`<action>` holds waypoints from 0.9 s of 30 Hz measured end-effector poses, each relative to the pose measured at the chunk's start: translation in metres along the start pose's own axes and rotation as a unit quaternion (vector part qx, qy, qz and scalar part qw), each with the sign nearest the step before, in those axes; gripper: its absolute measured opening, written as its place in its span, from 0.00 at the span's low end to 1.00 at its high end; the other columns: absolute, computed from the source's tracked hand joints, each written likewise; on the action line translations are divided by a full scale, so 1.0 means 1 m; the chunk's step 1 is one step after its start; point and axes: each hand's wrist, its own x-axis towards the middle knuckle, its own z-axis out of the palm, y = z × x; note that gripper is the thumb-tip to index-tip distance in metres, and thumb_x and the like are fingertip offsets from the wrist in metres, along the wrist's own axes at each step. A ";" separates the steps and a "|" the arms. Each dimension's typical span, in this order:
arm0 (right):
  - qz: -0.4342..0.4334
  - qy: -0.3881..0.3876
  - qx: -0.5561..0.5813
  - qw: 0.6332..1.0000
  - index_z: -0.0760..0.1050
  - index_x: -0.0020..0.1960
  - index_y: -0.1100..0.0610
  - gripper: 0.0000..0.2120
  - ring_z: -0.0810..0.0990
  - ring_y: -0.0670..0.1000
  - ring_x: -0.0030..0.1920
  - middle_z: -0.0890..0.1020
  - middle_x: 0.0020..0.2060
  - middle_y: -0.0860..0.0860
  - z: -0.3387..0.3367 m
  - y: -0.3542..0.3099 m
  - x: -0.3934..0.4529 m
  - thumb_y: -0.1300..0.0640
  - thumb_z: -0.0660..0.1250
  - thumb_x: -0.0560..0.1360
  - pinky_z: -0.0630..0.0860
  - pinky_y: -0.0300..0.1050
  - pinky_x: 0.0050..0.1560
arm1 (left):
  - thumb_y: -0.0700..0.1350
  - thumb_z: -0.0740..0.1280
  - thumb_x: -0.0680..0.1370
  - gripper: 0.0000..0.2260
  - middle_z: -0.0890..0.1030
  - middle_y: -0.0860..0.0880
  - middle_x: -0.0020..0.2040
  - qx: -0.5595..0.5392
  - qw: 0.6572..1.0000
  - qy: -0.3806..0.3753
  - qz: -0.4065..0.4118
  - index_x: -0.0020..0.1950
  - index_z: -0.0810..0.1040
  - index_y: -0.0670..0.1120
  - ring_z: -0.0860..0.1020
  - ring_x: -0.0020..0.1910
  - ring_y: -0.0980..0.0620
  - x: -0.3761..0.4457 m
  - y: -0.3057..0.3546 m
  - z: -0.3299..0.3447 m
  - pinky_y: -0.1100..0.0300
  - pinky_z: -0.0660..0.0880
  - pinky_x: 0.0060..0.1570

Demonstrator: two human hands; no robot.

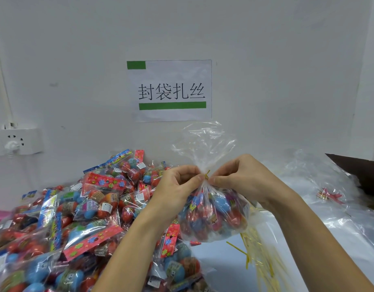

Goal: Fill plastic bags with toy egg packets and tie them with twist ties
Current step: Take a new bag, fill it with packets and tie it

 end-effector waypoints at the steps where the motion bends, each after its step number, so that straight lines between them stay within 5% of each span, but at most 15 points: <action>1: 0.002 0.004 -0.002 1.000 0.87 0.38 0.54 0.04 0.86 0.52 0.43 0.87 0.35 0.50 0.000 0.000 0.000 0.54 0.78 0.70 0.82 0.54 0.54 | 0.38 0.69 0.79 0.04 0.84 0.47 0.40 -0.001 1.000 -0.006 0.001 0.46 0.83 0.43 0.82 0.42 0.51 -0.001 0.000 0.000 0.58 0.78 0.46; 8: -0.010 0.025 -0.006 1.000 0.86 0.37 0.55 0.04 0.86 0.49 0.39 0.86 0.33 0.49 0.001 0.004 0.003 0.56 0.78 0.70 0.83 0.49 0.49 | 0.40 0.68 0.79 0.11 0.84 0.51 0.39 -0.007 0.999 -0.032 -0.002 0.41 0.84 0.52 0.82 0.40 0.54 -0.001 -0.002 0.000 0.63 0.77 0.41; 13: -0.047 0.031 0.004 0.998 0.85 0.37 0.54 0.05 0.80 0.47 0.31 0.81 0.28 0.46 0.002 0.005 0.005 0.56 0.80 0.69 0.78 0.43 0.39 | 0.36 0.68 0.78 0.10 0.84 0.45 0.41 -0.029 0.999 -0.015 -0.012 0.40 0.84 0.47 0.82 0.42 0.49 0.002 -0.003 -0.001 0.57 0.78 0.44; 18: -0.087 0.014 0.003 0.996 0.86 0.38 0.54 0.03 0.84 0.57 0.41 0.85 0.37 0.56 0.000 0.004 0.004 0.57 0.79 0.70 0.82 0.53 0.46 | 0.34 0.66 0.78 0.05 0.84 0.37 0.46 -0.047 0.998 -0.003 -0.029 0.47 0.82 0.37 0.82 0.44 0.42 0.001 -0.002 -0.003 0.51 0.78 0.48; 24: -0.102 -0.011 0.025 0.994 0.87 0.38 0.49 0.05 0.85 0.46 0.38 0.86 0.35 0.48 0.001 0.006 0.004 0.55 0.76 0.72 0.82 0.44 0.44 | 0.34 0.66 0.79 0.05 0.84 0.39 0.44 -0.033 0.999 0.014 -0.038 0.49 0.82 0.35 0.82 0.42 0.45 0.000 0.003 -0.002 0.54 0.78 0.46; 27: -0.102 0.002 0.040 0.994 0.87 0.39 0.51 0.03 0.86 0.48 0.39 0.87 0.35 0.48 0.004 0.008 0.006 0.56 0.76 0.72 0.83 0.49 0.47 | 0.34 0.67 0.79 0.06 0.84 0.42 0.41 -0.027 0.998 0.027 -0.047 0.44 0.83 0.39 0.82 0.40 0.47 0.001 0.003 -0.002 0.55 0.78 0.43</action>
